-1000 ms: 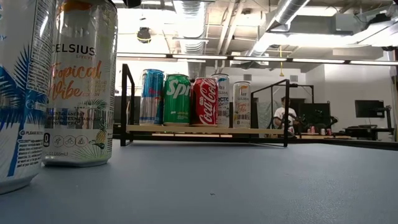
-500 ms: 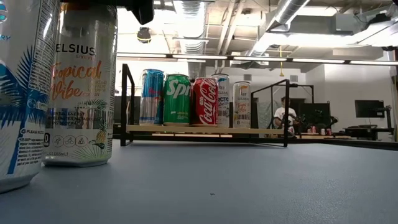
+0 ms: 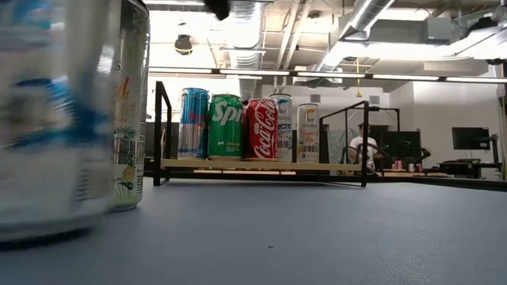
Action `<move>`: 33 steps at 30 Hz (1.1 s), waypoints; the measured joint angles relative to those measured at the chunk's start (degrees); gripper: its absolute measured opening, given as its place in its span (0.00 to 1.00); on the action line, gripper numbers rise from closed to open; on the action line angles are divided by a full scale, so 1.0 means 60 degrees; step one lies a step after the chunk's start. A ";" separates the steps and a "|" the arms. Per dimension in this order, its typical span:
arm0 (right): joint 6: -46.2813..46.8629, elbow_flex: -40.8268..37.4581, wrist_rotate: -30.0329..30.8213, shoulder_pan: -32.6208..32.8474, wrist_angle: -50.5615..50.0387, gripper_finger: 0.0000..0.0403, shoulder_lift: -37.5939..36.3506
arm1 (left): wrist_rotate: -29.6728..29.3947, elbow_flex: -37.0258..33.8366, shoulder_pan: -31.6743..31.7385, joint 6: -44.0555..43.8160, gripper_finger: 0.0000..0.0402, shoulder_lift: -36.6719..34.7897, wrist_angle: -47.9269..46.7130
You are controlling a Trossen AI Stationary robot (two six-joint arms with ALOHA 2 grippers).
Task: Place canned beverage on shelf
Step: Put the white blue soda can on the shelf aligned with the other white blue soda cans
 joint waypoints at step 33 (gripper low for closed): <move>-0.0936 -0.7693 0.0435 -0.1882 -0.1314 0.53 -0.9949 | 0.1181 0.0004 0.0246 0.3213 0.51 -0.0555 0.1926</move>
